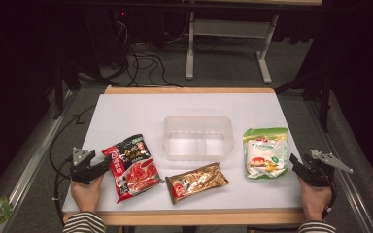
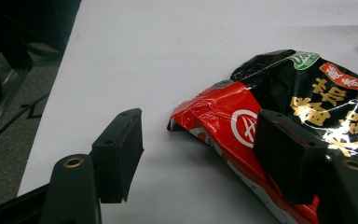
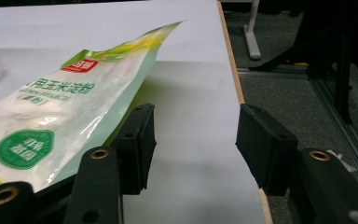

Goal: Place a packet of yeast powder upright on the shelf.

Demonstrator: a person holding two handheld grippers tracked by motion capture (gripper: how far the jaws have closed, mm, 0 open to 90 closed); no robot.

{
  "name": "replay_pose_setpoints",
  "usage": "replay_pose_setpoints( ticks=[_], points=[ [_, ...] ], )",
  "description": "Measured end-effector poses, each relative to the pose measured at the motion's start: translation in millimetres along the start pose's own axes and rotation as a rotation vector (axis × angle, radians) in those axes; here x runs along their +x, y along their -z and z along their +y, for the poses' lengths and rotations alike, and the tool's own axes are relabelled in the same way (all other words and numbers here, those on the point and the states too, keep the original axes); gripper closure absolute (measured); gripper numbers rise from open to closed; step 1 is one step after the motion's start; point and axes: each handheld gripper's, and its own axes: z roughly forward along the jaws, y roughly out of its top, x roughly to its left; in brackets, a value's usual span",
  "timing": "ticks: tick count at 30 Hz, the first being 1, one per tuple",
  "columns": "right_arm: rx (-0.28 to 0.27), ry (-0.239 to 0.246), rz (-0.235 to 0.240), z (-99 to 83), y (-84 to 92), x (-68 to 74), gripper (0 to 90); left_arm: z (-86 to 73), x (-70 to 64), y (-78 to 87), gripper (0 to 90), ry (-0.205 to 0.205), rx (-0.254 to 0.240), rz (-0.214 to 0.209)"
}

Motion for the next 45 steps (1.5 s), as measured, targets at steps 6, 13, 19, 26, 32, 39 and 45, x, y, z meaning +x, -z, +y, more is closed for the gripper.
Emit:
replay_pose_setpoints(
  ticks=[6, 13, 19, 26, 32, 39, 45],
  points=[
    [0.008, 0.003, 0.026, 6.7, 9.0, -1.1, 48.8, -0.1, -0.2, 0.0, 33.2, 0.0, -0.002, 0.002],
    [0.038, 0.006, 0.078, 17.5, 14.1, 0.1, 48.4, -0.1, -0.2, 0.0, 33.2, -0.001, 0.0, 0.002],
    [0.088, 0.025, 0.115, 28.1, 7.9, 5.3, 45.6, -0.1, -0.1, 0.0, 33.2, -0.002, 0.0, 0.002],
    [0.128, 0.043, 0.135, 37.6, 0.5, 8.8, 42.6, 0.1, -0.3, 0.2, 33.2, -0.005, 0.005, 0.003],
    [0.168, 0.054, 0.148, 49.0, -10.1, 12.1, 39.9, -0.1, -0.4, 0.2, 33.2, -0.003, -0.001, 0.001],
    [0.225, 0.055, 0.16, 58.9, -25.9, 14.8, 36.7, -0.2, -0.5, 0.3, 33.2, -0.005, -0.001, 0.002],
    [0.265, 0.063, 0.173, 63.6, -37.8, 18.2, 35.6, -0.1, -0.7, 0.4, 33.2, -0.008, 0.001, 0.001]
  ],
)
